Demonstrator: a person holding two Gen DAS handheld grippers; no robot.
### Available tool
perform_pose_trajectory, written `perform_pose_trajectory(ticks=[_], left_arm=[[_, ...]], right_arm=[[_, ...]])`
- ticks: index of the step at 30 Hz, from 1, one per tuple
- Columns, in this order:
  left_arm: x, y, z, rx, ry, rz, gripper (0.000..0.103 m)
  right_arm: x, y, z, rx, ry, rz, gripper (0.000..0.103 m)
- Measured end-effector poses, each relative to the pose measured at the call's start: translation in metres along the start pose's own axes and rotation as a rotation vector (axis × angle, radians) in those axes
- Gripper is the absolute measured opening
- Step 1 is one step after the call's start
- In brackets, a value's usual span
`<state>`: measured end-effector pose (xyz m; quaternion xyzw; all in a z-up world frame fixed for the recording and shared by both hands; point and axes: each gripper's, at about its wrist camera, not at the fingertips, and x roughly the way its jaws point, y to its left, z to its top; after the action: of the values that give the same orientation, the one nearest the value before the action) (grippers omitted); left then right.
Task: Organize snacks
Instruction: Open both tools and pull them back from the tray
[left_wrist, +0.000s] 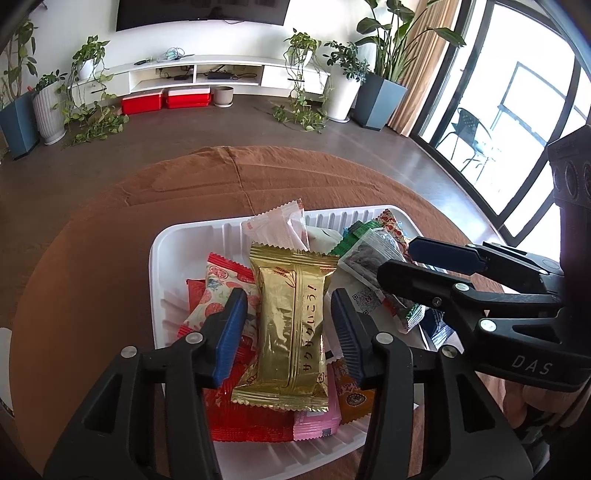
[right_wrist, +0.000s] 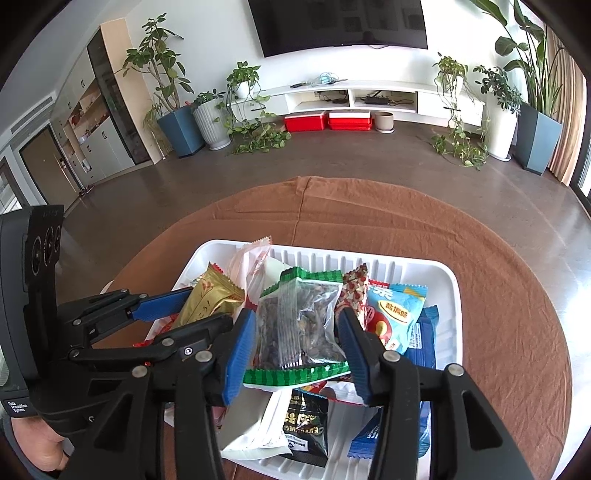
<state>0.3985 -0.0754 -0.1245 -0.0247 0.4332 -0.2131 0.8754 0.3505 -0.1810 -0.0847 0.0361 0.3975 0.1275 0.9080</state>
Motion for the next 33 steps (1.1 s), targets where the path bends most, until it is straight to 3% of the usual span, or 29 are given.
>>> perform_pose_trajectory(ticks=[3, 5, 7, 14, 19, 27, 33], left_arm=[[-0.005, 0.0, -0.001, 0.0, -0.009, 0.004, 0.05], [-0.009, -0.002, -0.002, 0.009, -0.019, 0.015, 0.058], [-0.015, -0.004, -0.004, 0.016, -0.031, 0.015, 0.073], [-0.045, -0.014, -0.009, 0.025, -0.084, 0.05, 0.087], [-0.076, -0.02, -0.023, 0.036, -0.13, 0.064, 0.092], [-0.159, -0.027, -0.085, 0.029, -0.245, 0.06, 0.099], [-0.22, -0.058, -0.143, 0.075, -0.383, 0.217, 0.103]], right_arm=[[-0.005, 0.0, 0.0, -0.001, -0.012, -0.001, 0.052], [-0.008, 0.0, 0.0, 0.0, -0.022, 0.0, 0.055], [-0.014, 0.001, 0.0, 0.002, -0.039, -0.001, 0.062], [-0.036, 0.005, -0.004, 0.008, -0.095, -0.016, 0.081], [-0.059, 0.003, -0.014, 0.033, -0.133, -0.024, 0.086], [-0.109, 0.007, -0.055, 0.043, -0.204, -0.039, 0.089], [-0.156, 0.014, -0.089, 0.08, -0.332, -0.07, 0.098]])
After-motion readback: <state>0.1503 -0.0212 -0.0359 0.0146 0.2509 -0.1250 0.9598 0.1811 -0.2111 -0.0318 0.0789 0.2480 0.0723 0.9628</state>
